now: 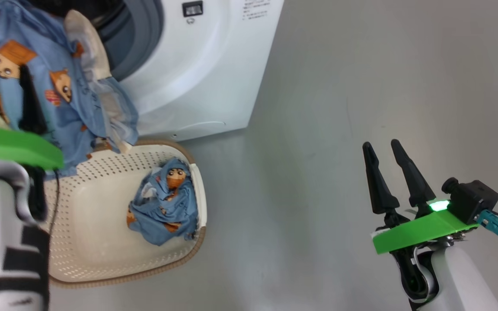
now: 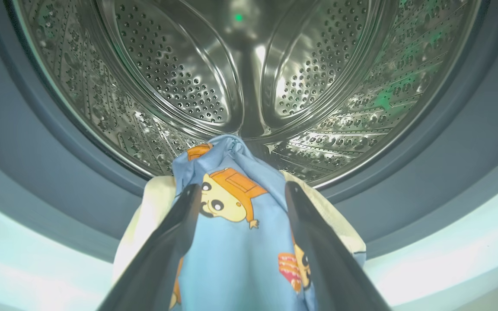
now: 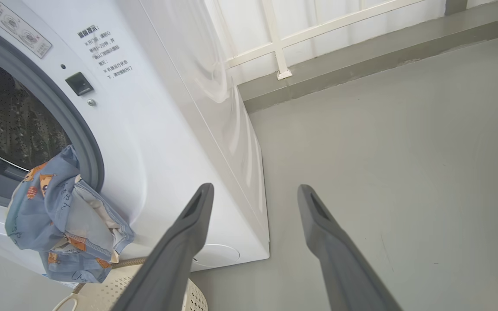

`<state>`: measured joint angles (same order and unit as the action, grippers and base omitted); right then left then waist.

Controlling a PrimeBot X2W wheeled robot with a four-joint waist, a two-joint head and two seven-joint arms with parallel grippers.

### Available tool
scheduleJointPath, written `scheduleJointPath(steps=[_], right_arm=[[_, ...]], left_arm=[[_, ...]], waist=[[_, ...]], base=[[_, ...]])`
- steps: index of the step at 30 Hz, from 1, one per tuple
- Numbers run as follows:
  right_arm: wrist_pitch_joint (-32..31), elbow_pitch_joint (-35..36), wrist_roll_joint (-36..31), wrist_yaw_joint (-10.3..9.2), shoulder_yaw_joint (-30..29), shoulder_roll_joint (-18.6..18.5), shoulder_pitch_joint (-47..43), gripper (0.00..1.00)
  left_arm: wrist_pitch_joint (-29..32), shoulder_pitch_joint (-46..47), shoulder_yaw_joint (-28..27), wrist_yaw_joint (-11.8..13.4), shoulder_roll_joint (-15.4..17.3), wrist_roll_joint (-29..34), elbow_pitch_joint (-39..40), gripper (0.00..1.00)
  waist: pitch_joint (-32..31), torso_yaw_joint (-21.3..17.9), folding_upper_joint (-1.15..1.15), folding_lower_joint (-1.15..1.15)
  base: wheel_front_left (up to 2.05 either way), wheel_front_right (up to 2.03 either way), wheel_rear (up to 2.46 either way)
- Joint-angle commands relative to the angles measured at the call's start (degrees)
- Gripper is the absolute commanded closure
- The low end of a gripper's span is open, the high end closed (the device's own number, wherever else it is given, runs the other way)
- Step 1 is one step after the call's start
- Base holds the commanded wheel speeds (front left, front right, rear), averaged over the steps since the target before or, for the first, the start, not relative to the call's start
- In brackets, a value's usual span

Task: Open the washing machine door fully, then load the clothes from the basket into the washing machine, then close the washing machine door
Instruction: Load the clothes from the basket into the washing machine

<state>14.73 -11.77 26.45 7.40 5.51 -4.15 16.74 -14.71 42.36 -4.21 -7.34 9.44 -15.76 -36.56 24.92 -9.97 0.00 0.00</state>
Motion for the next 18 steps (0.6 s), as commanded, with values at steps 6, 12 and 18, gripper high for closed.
scheduleJointPath(steps=[6, 12, 18], right_arm=[[0.3, 0.7, -0.6, 0.09, 0.8, -2.0, -2.3, 0.0], [0.3, 0.3, -0.4, 0.09, 0.3, -3.5, -4.3, 0.0], [0.3, 0.1, 0.0, 0.09, -0.3, -4.8, -6.7, 0.0]], left_arm=[[-0.3, -8.1, -1.5, -0.1, -0.1, 1.3, 6.6, 0.0], [-0.3, -16.0, -1.5, -0.1, -1.5, 3.0, 11.3, 0.0], [-0.3, -23.7, -1.9, -0.1, -2.8, 3.6, 15.2, 0.0]], waist=[[-3.9, 2.8, 0.0, 0.0], [-7.2, 4.1, 0.0, 0.0], [-10.1, 5.2, 0.0, 0.0]], base=[[0.0, 0.0, 0.0], [0.0, 0.0, 0.0], [0.0, 0.0, 0.0]])
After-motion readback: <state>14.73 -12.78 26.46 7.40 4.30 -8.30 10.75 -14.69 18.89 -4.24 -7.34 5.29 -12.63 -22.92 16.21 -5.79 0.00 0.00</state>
